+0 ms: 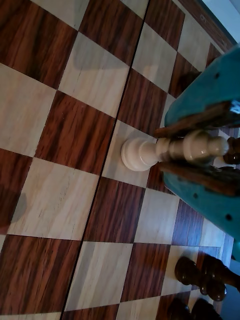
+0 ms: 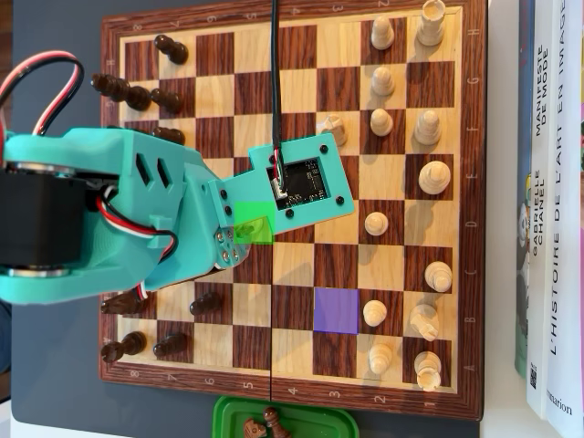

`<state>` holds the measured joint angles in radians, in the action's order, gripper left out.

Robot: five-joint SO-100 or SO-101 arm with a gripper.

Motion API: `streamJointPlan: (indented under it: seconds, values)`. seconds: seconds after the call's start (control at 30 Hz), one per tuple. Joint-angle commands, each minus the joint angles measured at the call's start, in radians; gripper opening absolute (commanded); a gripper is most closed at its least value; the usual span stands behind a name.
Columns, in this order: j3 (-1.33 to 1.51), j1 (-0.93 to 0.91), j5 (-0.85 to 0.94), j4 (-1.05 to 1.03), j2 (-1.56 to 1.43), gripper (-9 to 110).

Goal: Play chess

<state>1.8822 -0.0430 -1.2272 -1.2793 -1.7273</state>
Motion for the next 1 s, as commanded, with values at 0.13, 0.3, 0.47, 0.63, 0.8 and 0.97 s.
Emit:
streamJointPlan:
  seconds: [0.13,0.3,0.47,0.63,0.8,0.97]
  values:
    - [-0.006,-0.002,0.008,0.006,-0.034,9]
    - [-0.008,0.000,0.005,0.006,-0.035,13]
    - [-0.009,0.000,0.003,-0.003,-0.035,13]
    - [-0.008,0.002,0.003,-0.003,-0.037,17]
    - [-0.009,0.021,-0.002,-0.003,-0.038,18]
    - [-0.006,0.051,-0.028,-0.003,-0.040,18]
